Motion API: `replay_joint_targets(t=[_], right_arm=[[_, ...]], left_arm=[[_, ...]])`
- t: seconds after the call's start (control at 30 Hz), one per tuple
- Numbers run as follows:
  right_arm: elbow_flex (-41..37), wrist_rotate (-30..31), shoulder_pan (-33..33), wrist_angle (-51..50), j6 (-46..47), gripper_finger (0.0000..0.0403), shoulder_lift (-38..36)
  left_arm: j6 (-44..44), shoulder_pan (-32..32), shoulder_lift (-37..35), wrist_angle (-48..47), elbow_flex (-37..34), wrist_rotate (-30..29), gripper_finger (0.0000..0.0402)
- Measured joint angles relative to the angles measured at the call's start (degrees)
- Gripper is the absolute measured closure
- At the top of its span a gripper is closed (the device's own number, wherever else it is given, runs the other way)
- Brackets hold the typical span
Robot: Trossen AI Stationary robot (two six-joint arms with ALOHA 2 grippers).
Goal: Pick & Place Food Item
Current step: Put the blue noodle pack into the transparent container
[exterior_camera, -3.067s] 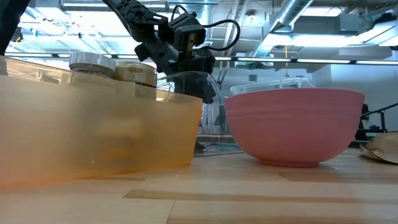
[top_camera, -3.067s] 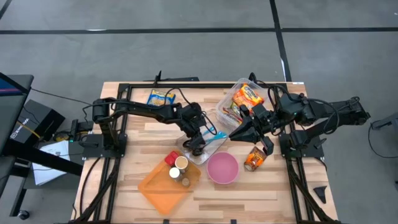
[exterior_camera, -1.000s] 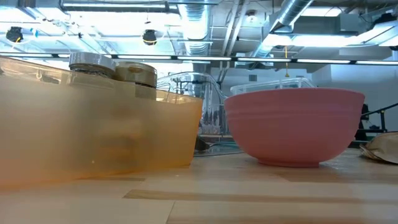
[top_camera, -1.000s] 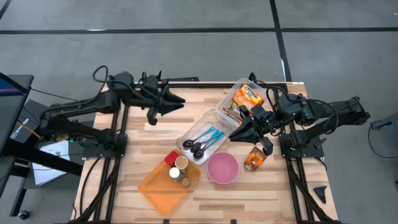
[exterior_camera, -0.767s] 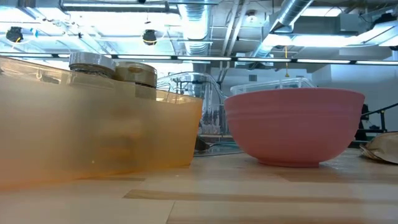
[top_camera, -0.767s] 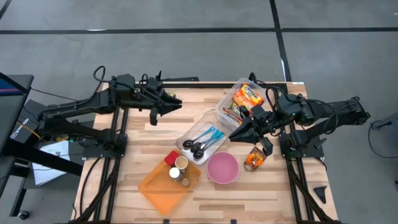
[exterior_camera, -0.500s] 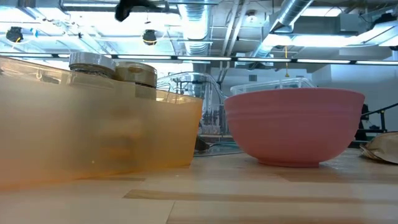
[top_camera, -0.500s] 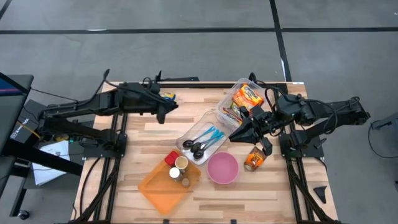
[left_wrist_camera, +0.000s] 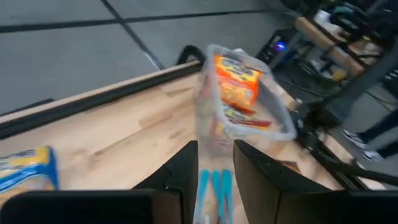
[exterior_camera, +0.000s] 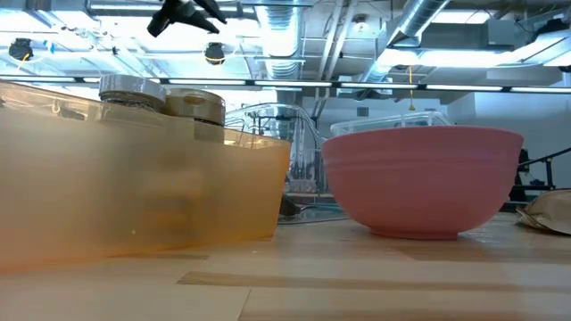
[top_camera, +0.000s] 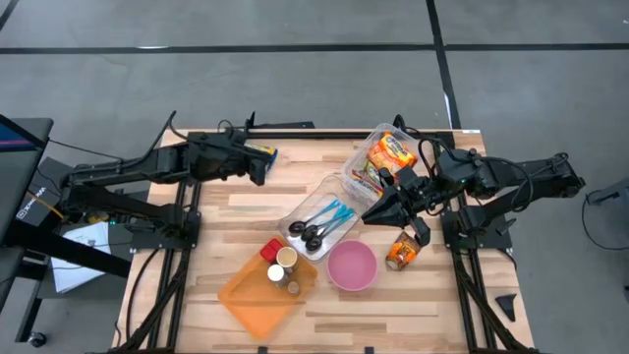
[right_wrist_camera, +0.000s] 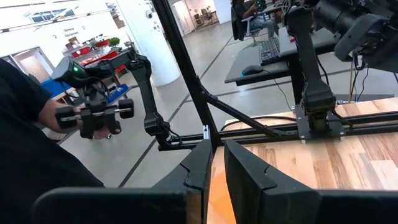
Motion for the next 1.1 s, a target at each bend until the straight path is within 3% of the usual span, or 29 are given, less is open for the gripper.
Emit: replay_joint_targets(t=[0.1,0.3,0.37,0.47,0.63,0.77,0.97,1.1], right_arm=[[0.0,0.0,0.0,0.0,0.0,0.0361,0.0],[0.0,0.0,0.5,0.0,0.0,0.0361,0.0],[0.0,0.0,0.5,0.0,0.0,0.0361,0.0],[0.0,0.0,0.6,-0.2,0.0,0.0361,0.0],[0.0,0.0,1.0,-0.3,0.4,0.0361,0.0],[0.0,0.1,2.0,-0.5,0.4,0.0361,0.0],[0.0,0.2,2.4,-0.9,1.4,0.0361,0.0],[0.0,0.2,2.4,-1.0,1.5,0.0361,0.0]], left_arm=[[-7.2,0.5,0.0,-4.6,0.0,-5.4,0.0306],[-29.7,3.7,3.0,-24.5,0.0,-16.5,0.0306],[-38.4,4.9,4.7,-30.4,-0.1,-17.3,0.0306],[-44.0,5.8,6.3,-31.1,-2.8,-17.6,0.0306],[-53.9,6.0,7.6,-20.6,-14.6,-13.1,0.0306],[-62.6,8.2,7.4,-6.4,-25.6,-7.5,0.0306],[-65.5,12.0,8.1,21.7,-37.9,-4.4,0.0306],[-67.2,15.2,9.4,32.2,-41.9,-3.3,0.0306]])
